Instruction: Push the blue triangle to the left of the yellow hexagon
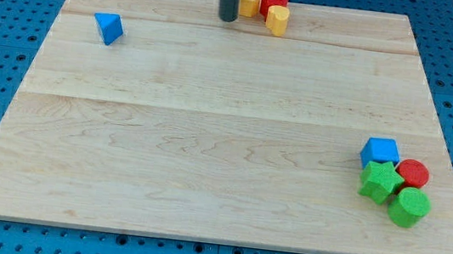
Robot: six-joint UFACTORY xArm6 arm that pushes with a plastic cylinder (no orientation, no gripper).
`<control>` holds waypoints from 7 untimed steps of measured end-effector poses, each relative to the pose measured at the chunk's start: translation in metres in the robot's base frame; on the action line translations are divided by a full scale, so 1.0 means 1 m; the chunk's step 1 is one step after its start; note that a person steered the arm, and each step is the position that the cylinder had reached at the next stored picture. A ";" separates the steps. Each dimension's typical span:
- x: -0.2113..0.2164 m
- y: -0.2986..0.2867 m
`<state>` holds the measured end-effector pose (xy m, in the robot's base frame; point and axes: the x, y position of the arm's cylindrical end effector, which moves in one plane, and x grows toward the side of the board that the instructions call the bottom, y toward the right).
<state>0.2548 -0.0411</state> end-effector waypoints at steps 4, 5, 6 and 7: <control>0.104 -0.184; 0.080 -0.182; 0.048 -0.171; 0.026 -0.158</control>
<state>0.2806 -0.1988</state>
